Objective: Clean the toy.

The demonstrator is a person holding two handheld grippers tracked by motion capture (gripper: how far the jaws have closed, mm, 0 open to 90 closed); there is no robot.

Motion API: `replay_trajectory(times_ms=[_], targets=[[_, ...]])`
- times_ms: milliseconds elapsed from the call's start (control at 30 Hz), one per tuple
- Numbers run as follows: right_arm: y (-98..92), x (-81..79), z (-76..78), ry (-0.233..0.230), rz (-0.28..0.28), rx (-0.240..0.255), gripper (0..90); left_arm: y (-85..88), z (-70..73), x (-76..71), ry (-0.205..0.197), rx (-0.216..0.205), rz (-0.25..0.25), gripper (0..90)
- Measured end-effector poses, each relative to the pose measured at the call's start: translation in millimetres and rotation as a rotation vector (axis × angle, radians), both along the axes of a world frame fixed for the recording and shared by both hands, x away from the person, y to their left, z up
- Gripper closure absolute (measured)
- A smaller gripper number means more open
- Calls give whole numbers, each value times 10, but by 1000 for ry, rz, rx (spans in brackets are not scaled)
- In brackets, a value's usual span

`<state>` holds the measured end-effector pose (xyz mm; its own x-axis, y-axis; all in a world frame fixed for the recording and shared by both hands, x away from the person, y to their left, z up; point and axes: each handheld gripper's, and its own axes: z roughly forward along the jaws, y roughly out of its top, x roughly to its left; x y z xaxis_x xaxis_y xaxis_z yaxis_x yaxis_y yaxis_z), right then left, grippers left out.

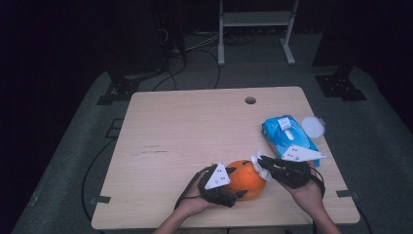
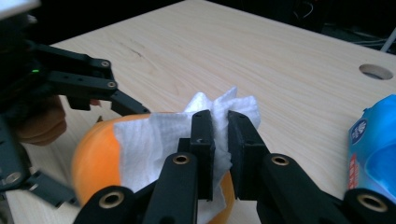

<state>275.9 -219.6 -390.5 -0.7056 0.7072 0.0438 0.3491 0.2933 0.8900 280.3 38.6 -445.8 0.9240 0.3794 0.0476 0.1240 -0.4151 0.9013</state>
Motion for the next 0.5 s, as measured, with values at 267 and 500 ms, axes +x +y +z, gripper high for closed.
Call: replay_trajectory(times_ms=[267,500], targets=[[450,-229,41,-68,128,-61,801,-50,22,-11,40,8,49,219],[324,-164,48,-94,78,-67,800,49,9,67,102,-58,72,234]])
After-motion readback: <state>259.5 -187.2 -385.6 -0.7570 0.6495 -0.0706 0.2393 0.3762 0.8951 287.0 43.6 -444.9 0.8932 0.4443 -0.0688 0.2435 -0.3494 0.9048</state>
